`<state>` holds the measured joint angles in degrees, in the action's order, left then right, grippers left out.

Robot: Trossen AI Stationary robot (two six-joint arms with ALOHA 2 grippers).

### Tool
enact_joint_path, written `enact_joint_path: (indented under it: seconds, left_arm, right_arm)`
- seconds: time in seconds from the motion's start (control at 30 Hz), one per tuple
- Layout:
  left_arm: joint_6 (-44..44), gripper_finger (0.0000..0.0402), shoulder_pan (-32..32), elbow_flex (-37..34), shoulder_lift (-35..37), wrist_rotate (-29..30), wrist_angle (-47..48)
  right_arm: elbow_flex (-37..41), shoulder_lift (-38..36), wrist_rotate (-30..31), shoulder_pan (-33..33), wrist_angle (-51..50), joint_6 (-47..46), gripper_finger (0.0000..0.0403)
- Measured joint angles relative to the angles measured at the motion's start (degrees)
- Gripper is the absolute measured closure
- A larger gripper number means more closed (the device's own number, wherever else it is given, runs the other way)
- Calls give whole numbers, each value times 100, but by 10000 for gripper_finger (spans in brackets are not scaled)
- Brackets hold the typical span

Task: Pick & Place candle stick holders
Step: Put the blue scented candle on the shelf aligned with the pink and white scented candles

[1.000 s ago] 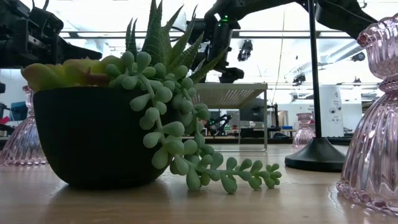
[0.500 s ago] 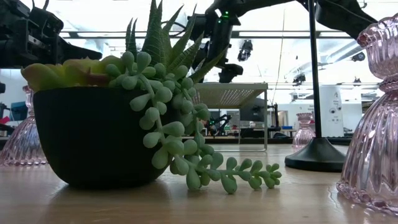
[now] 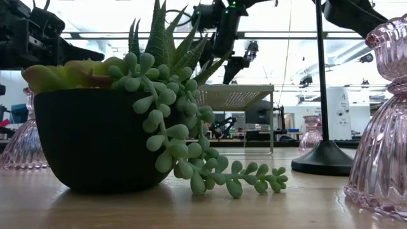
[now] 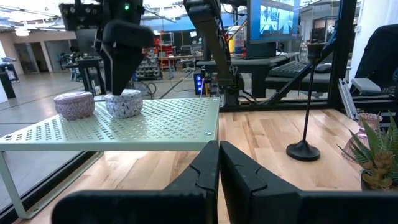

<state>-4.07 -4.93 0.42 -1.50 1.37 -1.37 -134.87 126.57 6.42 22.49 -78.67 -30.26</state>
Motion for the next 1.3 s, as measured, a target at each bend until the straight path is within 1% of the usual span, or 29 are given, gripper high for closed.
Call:
enact_joint_path:
  seconds: [0.23, 0.37, 0.6, 0.8, 0.97, 1.07, 1.13, 1.2, 1.3]
  left_arm:
    - [2, 383, 0, 0, 0, -2, 0]
    - [0, 383, 0, -2, 0, 0, 0]
    - [1, 383, -1, -2, -9, 0, 0]
    - [2, 383, 0, -2, -20, 0, 0]
    - [0, 383, -1, 0, -34, 0, 0]
    - [1, 383, 0, -1, -50, -1, 0]
    - [2, 383, 0, 0, -50, 0, 0]
    - [2, 383, -2, 0, -50, 0, 0]
    - [2, 383, 0, -2, -57, -2, 0]
  right_arm:
    - [-9, -614, 129, -184, -234, 71, 46]
    - [-4, -1143, 124, -478, -436, 444, 56]
    - [22, -1953, 116, -1330, -767, 1588, 103]
    - [103, -2157, -44, -1561, -1137, 1861, 149]
    - [640, -2543, -374, -2004, -1128, 2147, 191]
    - [1119, -2875, -387, -2336, -1118, 2179, 229]
    - [1546, -3149, -389, -2557, -962, 2166, 261]
    - [2121, -3562, -413, -2757, -578, 2128, 298]
    - [3205, -4389, -405, -2989, 418, 2132, 356]
